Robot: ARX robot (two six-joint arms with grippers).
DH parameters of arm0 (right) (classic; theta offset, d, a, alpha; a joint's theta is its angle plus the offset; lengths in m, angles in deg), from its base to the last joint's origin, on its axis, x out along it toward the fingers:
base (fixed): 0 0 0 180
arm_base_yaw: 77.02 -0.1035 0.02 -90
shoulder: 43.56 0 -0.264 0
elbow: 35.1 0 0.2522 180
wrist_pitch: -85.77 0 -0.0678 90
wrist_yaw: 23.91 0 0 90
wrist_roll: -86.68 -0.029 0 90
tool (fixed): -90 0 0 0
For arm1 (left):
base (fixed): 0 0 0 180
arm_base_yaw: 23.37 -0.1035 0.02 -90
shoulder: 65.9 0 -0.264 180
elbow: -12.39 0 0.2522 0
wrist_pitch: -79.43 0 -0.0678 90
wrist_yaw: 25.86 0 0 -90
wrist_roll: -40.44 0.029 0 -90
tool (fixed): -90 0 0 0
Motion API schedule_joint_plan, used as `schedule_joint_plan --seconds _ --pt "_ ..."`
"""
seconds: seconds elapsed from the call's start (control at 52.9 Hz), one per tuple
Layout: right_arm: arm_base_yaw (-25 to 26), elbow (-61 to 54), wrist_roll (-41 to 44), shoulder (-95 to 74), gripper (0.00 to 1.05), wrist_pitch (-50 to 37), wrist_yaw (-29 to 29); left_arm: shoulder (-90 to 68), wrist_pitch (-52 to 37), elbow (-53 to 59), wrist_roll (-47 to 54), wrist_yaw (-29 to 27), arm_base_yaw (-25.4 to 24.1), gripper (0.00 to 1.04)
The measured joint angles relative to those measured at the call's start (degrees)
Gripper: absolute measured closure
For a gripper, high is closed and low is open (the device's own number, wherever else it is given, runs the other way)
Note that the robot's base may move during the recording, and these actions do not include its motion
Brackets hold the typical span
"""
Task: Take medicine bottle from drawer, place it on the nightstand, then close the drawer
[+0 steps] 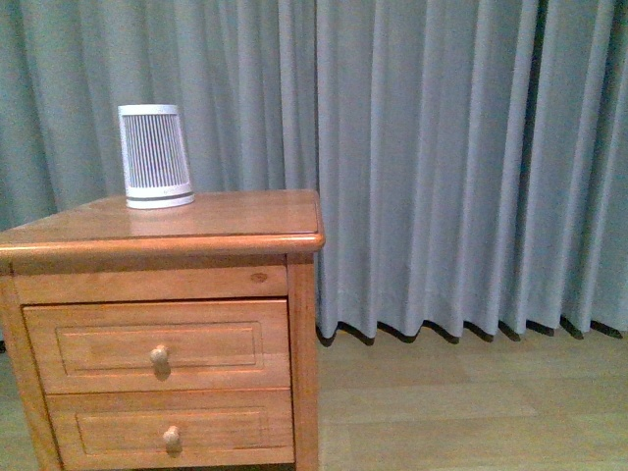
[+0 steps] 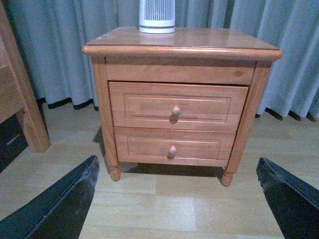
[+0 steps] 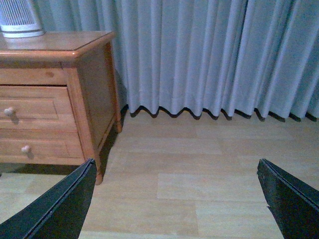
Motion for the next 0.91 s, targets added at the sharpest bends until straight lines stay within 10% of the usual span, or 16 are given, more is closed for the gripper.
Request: schedule_joint_plan --seconds 0.529,0.907 --pt "0.0 0.0 0.0 0.0 0.07 0.0 0.0 -8.4 4.9 -2.2 -6.1 4.5 -2.0 0.07" --pt "0.0 0.0 0.0 0.0 0.07 0.0 0.0 -66.1 -50.0 -10.4 -2.0 -1.3 4.7 0.07"
